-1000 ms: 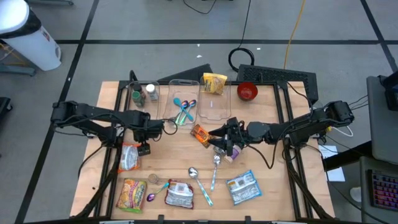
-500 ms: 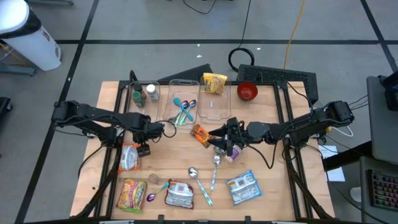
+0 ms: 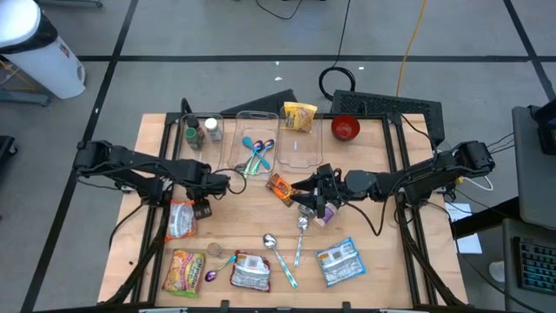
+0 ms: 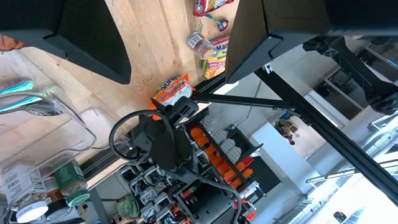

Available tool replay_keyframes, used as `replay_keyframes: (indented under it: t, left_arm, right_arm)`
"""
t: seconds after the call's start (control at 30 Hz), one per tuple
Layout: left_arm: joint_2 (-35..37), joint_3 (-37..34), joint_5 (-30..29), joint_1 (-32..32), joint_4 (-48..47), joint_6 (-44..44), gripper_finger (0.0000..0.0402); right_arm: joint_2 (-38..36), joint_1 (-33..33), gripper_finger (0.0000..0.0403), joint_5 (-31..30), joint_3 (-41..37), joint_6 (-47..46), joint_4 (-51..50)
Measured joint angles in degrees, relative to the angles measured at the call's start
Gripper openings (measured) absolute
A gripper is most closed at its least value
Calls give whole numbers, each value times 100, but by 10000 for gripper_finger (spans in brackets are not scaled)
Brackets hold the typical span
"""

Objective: Pick & Place Food Item
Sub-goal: Put the orange noodle pack into the right transparent bin

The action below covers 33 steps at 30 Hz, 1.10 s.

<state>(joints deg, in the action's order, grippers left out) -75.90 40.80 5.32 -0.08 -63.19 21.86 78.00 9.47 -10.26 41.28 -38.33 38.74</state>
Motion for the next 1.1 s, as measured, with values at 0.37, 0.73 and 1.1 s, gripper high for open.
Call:
replay_keyframes:
  t: [0.37,0.73,1.1]
  left_arm:
    - [103,2,-88,4,-558,1080,140]
    - [949,592,-424,-146,-720,2378,127]
    - [1517,568,-813,-1700,-1226,5545,127]
  right_arm:
    - [0,-3,254,0,0,16,0]
    - [0,-4,254,0,-2,9,-44]
    - [0,-17,254,-13,-2,159,-100]
